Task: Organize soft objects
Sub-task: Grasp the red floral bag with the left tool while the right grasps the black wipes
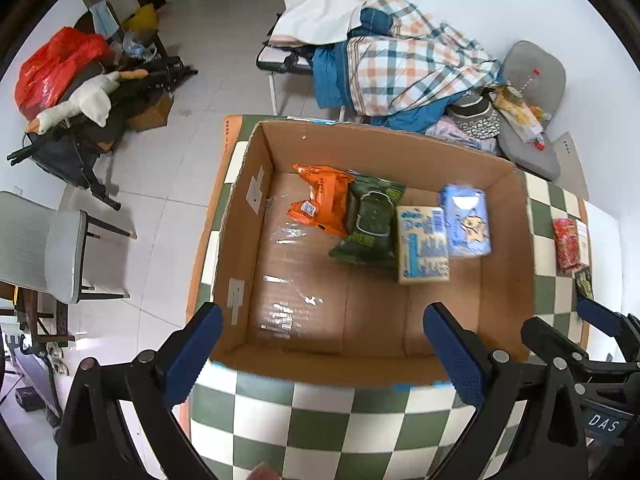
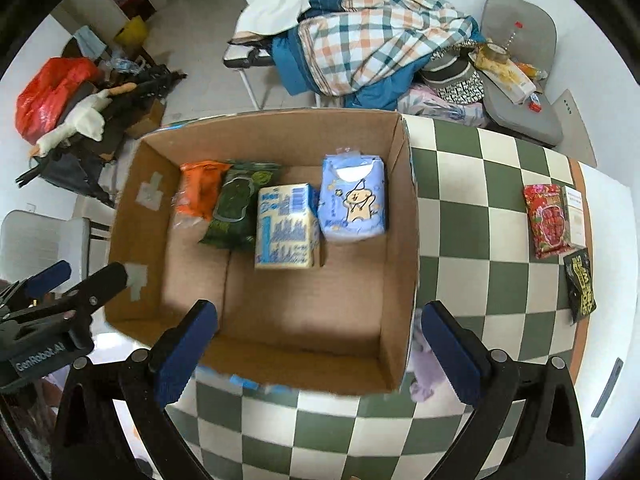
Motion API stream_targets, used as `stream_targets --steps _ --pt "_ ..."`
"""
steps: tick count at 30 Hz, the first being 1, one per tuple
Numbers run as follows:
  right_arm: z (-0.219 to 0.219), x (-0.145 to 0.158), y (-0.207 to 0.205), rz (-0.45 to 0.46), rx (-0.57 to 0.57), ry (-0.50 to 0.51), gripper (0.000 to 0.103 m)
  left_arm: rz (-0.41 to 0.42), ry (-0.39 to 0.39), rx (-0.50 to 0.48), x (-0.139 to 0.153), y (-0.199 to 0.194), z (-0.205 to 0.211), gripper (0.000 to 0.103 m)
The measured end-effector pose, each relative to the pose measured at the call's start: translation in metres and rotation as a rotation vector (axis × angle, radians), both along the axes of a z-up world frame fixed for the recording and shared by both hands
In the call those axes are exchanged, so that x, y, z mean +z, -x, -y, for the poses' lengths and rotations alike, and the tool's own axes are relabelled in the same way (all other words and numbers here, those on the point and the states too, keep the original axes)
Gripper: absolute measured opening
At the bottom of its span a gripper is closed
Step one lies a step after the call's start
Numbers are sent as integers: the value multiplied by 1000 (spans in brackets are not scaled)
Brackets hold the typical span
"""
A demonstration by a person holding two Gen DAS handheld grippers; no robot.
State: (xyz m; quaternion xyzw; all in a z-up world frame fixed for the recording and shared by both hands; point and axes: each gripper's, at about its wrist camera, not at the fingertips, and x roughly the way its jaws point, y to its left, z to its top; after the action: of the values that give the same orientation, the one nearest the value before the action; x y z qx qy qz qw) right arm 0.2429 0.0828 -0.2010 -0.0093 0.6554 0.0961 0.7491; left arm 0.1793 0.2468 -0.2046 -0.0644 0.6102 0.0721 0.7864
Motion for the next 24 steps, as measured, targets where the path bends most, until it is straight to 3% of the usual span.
stream_targets --steps 9,15,20,24 --pt "10 45 55 55 21 -34 103 74 -9 -20 46 39 19 102" --pt "19 66 68 76 23 -85 103 98 -10 -47 66 42 38 102" --pt "54 80 66 92 -42 -134 103 118 -11 -122 83 26 78 102" --pt "108 89 60 107 -135 -135 103 110 13 -211 88 1 126 102"
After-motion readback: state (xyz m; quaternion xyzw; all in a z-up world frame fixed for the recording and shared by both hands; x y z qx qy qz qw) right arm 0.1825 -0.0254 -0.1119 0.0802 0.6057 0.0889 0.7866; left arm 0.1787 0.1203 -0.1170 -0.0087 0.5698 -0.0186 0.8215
